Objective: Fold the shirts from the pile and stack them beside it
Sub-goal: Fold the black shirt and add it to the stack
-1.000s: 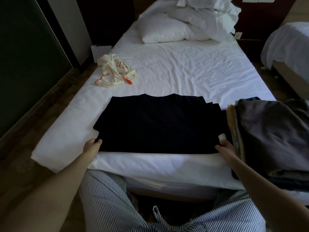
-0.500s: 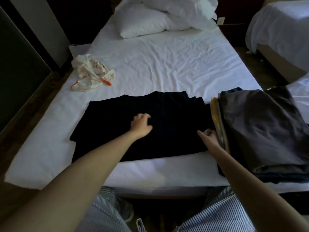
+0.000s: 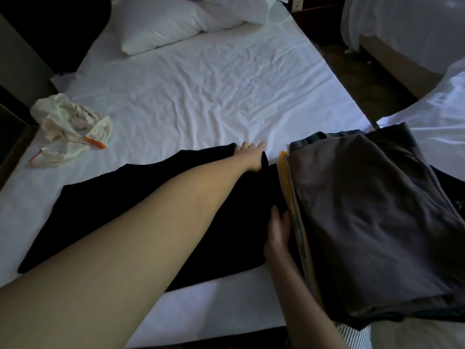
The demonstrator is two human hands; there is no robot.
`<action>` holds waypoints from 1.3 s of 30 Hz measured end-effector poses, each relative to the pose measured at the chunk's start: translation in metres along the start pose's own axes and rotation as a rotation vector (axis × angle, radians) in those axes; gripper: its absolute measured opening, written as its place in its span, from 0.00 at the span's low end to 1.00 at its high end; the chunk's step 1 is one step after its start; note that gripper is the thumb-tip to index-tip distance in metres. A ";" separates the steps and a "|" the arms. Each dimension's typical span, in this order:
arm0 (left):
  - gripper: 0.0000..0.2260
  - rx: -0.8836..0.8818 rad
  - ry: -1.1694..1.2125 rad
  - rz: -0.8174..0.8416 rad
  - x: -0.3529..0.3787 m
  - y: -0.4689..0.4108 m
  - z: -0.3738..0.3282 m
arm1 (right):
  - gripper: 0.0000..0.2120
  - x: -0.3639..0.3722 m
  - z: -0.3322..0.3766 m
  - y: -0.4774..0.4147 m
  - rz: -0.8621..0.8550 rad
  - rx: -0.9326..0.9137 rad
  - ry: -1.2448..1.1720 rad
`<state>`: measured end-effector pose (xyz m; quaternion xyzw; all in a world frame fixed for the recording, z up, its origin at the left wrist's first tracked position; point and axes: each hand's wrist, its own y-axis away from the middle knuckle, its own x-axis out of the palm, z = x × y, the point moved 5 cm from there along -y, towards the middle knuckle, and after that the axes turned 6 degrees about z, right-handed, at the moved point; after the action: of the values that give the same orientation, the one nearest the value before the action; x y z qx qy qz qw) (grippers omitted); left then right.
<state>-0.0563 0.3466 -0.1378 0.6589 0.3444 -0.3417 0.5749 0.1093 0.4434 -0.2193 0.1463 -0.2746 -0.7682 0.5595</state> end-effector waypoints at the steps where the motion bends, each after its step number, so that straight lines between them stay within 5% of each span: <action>1: 0.27 -0.014 -0.024 0.032 0.000 -0.005 0.003 | 0.27 -0.001 -0.002 -0.002 -0.027 0.006 -0.024; 6: 0.07 0.029 0.178 0.057 -0.014 -0.018 0.003 | 0.23 -0.003 0.001 0.000 -0.107 -0.011 -0.118; 12: 0.09 0.293 0.443 0.074 -0.052 0.010 -0.019 | 0.18 -0.005 0.013 0.015 -0.101 -0.038 -0.221; 14: 0.07 0.348 0.477 0.083 -0.066 0.025 -0.019 | 0.07 -0.006 0.027 0.026 -0.069 -0.169 -0.183; 20: 0.07 0.426 0.689 0.025 -0.087 0.073 0.018 | 0.05 -0.015 0.064 0.075 -0.188 -0.693 0.407; 24: 0.09 0.391 0.885 -0.006 -0.069 0.097 0.061 | 0.14 0.003 0.067 0.098 -0.228 -1.046 0.853; 29: 0.19 0.139 1.114 -0.031 -0.008 0.105 0.137 | 0.13 0.037 0.050 0.114 0.088 -1.400 1.267; 32: 0.16 -0.145 0.981 -0.123 0.029 0.108 0.188 | 0.12 0.040 0.035 0.108 0.335 -1.331 1.338; 35: 0.14 -0.368 0.863 -0.343 0.043 0.117 0.212 | 0.12 0.037 0.040 0.108 0.322 -1.271 1.203; 37: 0.15 -0.310 0.726 -0.522 0.039 0.123 0.195 | 0.15 0.043 0.038 0.102 0.286 -1.193 1.271; 39: 0.19 -0.069 0.542 -0.663 0.036 0.125 0.151 | 0.20 0.046 0.027 0.088 0.296 -1.017 1.420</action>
<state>0.0606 0.1866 -0.1191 0.5588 0.6874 -0.3106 0.3446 0.1486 0.3872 -0.1423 0.2852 0.4960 -0.4451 0.6888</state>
